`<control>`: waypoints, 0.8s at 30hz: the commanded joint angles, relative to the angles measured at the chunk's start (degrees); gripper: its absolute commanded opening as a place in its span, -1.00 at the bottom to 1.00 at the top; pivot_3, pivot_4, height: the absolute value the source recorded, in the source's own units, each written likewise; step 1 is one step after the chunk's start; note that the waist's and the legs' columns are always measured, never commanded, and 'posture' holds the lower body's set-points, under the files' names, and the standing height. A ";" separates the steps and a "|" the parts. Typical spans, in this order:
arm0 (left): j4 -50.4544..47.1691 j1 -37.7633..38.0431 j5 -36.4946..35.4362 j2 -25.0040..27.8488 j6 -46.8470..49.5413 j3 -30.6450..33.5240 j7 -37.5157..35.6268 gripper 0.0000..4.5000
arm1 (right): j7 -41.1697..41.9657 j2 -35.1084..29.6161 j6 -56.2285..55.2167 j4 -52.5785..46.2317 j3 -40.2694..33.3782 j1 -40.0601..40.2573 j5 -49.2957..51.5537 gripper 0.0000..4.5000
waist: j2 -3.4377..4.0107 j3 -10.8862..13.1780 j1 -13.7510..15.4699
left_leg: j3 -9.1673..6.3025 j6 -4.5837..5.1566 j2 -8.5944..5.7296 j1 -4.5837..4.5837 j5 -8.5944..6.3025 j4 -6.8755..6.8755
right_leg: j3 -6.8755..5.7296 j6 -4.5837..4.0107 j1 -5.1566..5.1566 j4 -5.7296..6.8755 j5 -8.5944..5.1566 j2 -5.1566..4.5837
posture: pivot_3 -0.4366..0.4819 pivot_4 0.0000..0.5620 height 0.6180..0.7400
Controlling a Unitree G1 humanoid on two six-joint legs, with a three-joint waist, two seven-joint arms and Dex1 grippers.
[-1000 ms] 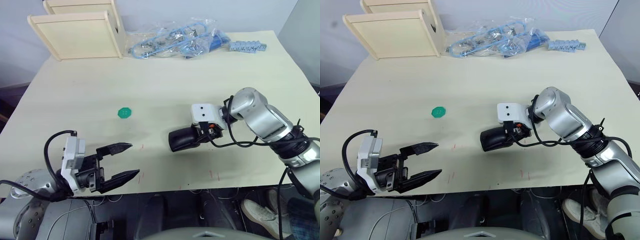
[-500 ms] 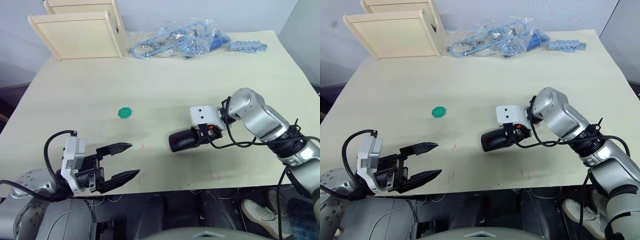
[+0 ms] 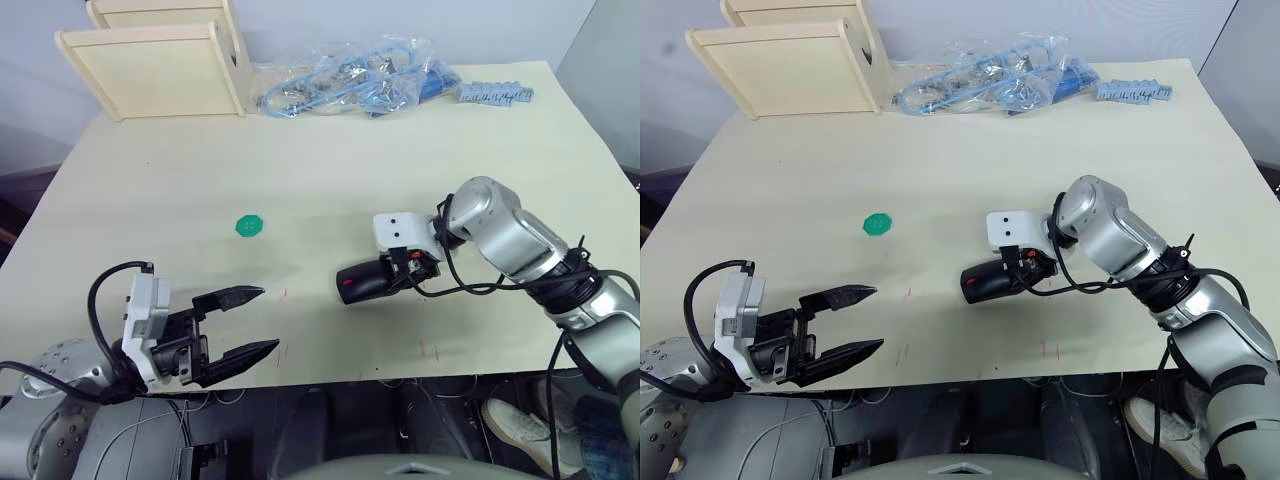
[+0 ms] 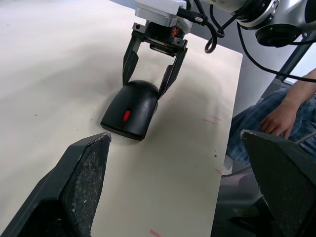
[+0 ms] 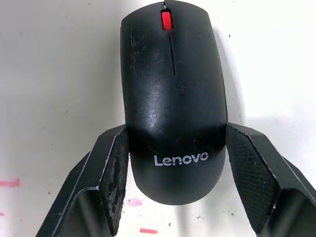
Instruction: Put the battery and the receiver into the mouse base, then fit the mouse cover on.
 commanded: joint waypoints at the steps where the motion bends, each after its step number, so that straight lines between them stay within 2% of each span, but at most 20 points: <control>1: -2.14 0.24 -0.55 -0.12 -0.73 0.42 0.12 1.00 | -0.01 -0.02 0.80 -1.73 -0.10 -1.29 -0.16 0.15 | 0.00 0.00 0.00 | 0.00 0.00 0.00 0.00 0.00 0.00 | 0.00 0.00 0.00 0.00 0.00 0.00 | -0.05 -0.47 1.00; 24: -2.02 0.69 -0.50 -0.12 -0.97 0.32 -0.07 1.00 | -2.78 -0.60 4.98 -4.97 -1.63 1.33 2.73 0.15 | 0.00 0.00 -0.03 | 0.00 0.00 0.00 0.00 0.00 0.00 | 0.00 0.00 0.00 0.00 0.00 0.00 | -0.05 -0.47 1.00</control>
